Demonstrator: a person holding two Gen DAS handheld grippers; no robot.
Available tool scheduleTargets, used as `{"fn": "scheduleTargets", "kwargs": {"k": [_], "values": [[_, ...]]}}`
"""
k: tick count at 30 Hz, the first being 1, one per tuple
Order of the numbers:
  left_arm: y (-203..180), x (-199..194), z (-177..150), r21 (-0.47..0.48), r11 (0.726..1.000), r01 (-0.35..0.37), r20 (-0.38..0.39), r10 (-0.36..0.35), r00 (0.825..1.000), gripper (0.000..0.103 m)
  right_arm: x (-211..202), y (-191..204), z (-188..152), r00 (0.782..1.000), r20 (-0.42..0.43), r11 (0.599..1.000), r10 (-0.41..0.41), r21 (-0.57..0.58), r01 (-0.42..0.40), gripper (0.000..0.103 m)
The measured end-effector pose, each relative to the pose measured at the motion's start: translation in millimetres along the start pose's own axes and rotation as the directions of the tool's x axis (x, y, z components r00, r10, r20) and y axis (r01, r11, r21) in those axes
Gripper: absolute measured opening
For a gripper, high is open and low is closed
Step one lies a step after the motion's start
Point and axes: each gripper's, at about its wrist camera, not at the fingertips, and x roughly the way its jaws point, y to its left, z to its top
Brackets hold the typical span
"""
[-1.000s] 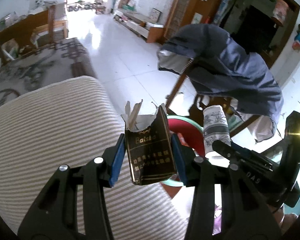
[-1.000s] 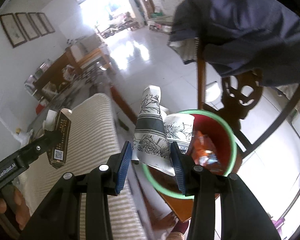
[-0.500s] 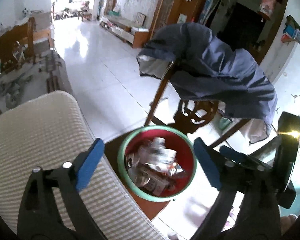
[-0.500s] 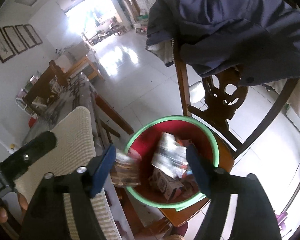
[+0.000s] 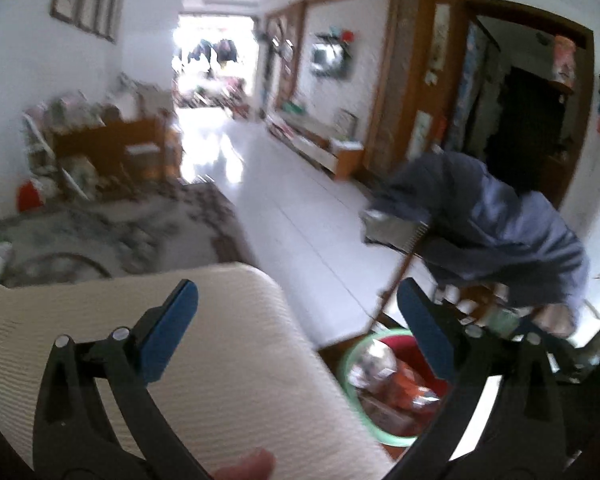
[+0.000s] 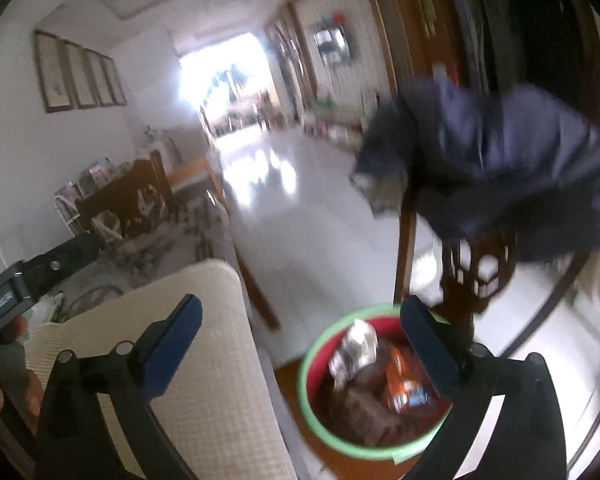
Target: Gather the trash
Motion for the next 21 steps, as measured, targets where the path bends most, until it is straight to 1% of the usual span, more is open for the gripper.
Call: {"fn": "scheduleTargets", "kwargs": {"k": [2,4,6,8,10,14,16,21], "values": [[14.1,-12.2,2.0,0.009,1.000,-0.025,0.042,0.025,0.999,0.098,-8.6,28.1,2.1,0.997,0.071,0.998,-0.011,-0.067,0.016,0.096],[29.5,-23.2,3.6,0.004,0.999,-0.041,0.067,0.041,0.997,0.098,-12.5,48.5,3.2,0.994,0.108,0.995,-0.019,-0.097,0.030,0.096],[43.5,-32.8,5.1,-0.005,0.999,-0.050,0.078,0.051,0.996,0.098,-15.4,63.7,2.2,0.992,0.129,0.996,-0.004,-0.088,0.015,0.096],[61.0,-43.3,6.6,-0.018,0.998,-0.056,0.087,0.057,0.995,0.098,-23.3,78.2,-3.7,0.980,0.197,0.998,0.032,-0.051,-0.022,0.096],[79.1,-52.3,6.4,-0.034,0.998,-0.059,0.086,0.062,0.994,0.098,-26.3,92.5,-6.4,0.973,0.228,0.999,0.037,-0.035,-0.029,0.096],[113.6,-63.8,1.7,-0.047,0.995,-0.087,0.067,0.090,0.994,0.098,-19.4,127.0,-9.7,0.980,0.192,0.998,0.050,-0.033,-0.044,0.096],[131.2,-71.8,-0.9,-0.041,0.992,-0.119,0.074,0.122,0.990,0.098,-17.4,141.0,-13.4,0.981,0.183,0.998,0.058,-0.019,-0.056,0.096],[168.0,-87.2,-5.6,-0.063,0.987,-0.146,0.081,0.151,0.985,0.098,-19.2,174.5,-28.0,0.985,0.159,0.998,0.069,-0.024,-0.066,0.096]]}}
